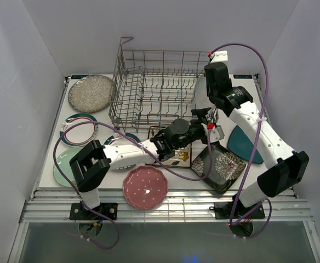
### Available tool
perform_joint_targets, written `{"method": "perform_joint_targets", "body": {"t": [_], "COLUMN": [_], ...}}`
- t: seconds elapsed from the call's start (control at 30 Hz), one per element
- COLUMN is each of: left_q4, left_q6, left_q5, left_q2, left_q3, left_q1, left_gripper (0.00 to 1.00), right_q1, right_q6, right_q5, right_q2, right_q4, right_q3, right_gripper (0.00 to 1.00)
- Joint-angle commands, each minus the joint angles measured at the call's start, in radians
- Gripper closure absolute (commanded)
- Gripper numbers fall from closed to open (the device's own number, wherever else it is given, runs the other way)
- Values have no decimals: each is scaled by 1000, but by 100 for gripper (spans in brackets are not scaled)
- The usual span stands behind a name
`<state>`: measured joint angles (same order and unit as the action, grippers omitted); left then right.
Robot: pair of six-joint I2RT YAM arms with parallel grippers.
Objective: Load the plates into the dish rack
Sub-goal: Insert the plate into the dish rack.
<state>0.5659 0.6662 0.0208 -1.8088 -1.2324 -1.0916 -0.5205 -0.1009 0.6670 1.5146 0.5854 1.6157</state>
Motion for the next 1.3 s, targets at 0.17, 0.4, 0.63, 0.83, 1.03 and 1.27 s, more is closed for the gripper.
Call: {"method": "perform_joint_targets", "body": {"t": [0.17, 0.4, 0.63, 0.83, 1.03, 1.27], "left_q4": [-106, -198, -365, -452, -455, -482], "left_q6": [-91, -155, -192, -220, -231, -287], "left_q5": [41, 169, 324, 372, 372, 383], "left_q2": [238, 414, 623, 750, 783, 767], "left_q3": [56, 77, 45, 76, 113, 103], "left_q1": [-28, -37, -27, 65, 127, 241], "left_gripper": [2, 2, 2, 2, 2, 2], "right_q1": [-3, -3, -3, -3, -4, -4], "right_q6": [-57, -62, -60, -59, -63, -57], "right_q5": [-132, -133, -138, -142, -147, -147], "right_q2": [-17, -22, -57, -85, -105, -128], "right_q4": [-145, -145, -164, -165, -168, -171], "right_q3": [33, 15, -31, -48, -68, -80], "right_gripper": [91, 89, 75, 59, 58, 46]}}
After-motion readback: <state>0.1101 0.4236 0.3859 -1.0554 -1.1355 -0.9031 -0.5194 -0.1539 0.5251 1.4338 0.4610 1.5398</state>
